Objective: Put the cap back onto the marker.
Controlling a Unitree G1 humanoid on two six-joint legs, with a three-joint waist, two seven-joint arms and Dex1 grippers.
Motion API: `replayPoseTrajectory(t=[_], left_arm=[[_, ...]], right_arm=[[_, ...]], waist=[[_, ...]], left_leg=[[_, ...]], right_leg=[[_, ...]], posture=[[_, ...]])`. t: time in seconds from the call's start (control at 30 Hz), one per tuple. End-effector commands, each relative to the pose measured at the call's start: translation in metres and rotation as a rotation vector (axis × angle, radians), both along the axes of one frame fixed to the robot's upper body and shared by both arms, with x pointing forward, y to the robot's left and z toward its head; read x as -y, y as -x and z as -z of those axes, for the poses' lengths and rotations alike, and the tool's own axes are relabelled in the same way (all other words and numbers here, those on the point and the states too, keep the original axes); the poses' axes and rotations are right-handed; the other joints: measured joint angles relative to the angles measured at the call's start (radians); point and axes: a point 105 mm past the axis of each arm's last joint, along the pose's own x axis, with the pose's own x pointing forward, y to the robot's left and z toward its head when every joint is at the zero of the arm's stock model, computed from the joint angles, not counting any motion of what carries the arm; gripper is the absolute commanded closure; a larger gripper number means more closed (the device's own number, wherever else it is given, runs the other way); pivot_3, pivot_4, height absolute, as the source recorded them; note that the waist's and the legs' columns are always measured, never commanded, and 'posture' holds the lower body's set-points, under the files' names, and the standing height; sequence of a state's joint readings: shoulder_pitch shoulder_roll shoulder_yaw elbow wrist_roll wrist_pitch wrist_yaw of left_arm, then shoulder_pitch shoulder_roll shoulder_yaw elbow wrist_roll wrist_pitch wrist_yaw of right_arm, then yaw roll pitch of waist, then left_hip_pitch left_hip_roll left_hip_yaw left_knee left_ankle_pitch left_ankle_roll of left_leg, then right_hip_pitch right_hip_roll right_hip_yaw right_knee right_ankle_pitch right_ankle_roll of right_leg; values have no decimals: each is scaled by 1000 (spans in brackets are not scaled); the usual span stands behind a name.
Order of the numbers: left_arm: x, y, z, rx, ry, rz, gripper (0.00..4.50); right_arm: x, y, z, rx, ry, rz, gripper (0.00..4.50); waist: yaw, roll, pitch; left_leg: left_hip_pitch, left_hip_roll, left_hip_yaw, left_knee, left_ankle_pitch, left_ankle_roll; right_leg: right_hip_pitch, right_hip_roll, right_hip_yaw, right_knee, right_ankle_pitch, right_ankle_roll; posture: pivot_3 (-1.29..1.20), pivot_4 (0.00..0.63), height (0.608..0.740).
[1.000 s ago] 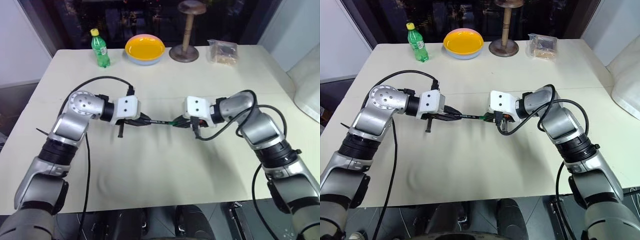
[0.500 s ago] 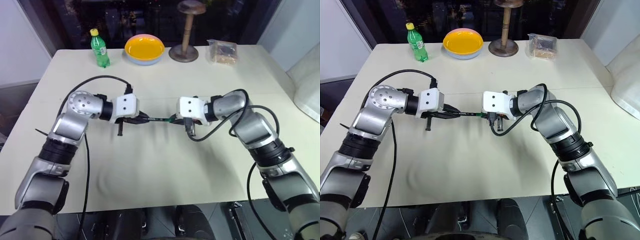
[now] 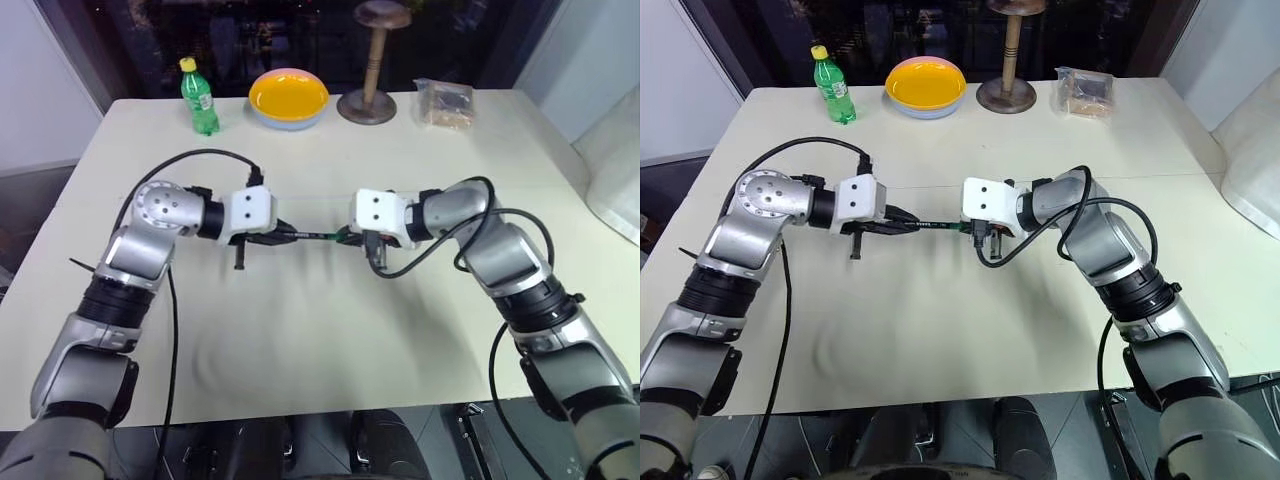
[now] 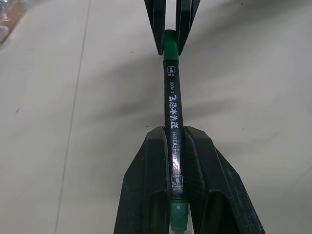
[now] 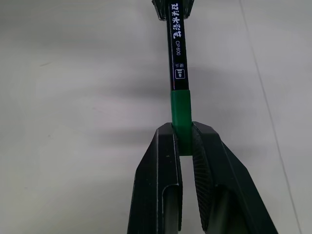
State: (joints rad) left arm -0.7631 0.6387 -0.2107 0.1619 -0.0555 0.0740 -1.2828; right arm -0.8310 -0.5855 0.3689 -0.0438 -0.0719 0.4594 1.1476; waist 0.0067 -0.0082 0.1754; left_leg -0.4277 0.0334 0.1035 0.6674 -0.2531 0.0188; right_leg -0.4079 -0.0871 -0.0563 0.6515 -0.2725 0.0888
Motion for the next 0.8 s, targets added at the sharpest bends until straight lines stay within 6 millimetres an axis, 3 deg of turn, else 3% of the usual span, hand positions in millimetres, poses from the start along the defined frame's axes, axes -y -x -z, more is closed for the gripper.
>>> replayPoseTrajectory(t=[0.03, 0.8], left_arm=[[25, 10, -17, 57, 45, 105, 4500], [33, 9, -15, 56, 52, 151, 4500]], right_arm=[[-34, 20, -40, 108, -102, -162, 4475], [-55, 40, -41, 105, -97, -279, 4475]], waist=[[0, 0, 0], [-2, 0, 0]], left_leg=[[0, 0, 0, 0, 0, 0], [0, 0, 0, 0, 0, 0]], right_leg=[[0, 0, 0, 0, 0, 0], [0, 0, 0, 0, 0, 0]], posture=[[0, 150, 740], [0, 150, 740]])
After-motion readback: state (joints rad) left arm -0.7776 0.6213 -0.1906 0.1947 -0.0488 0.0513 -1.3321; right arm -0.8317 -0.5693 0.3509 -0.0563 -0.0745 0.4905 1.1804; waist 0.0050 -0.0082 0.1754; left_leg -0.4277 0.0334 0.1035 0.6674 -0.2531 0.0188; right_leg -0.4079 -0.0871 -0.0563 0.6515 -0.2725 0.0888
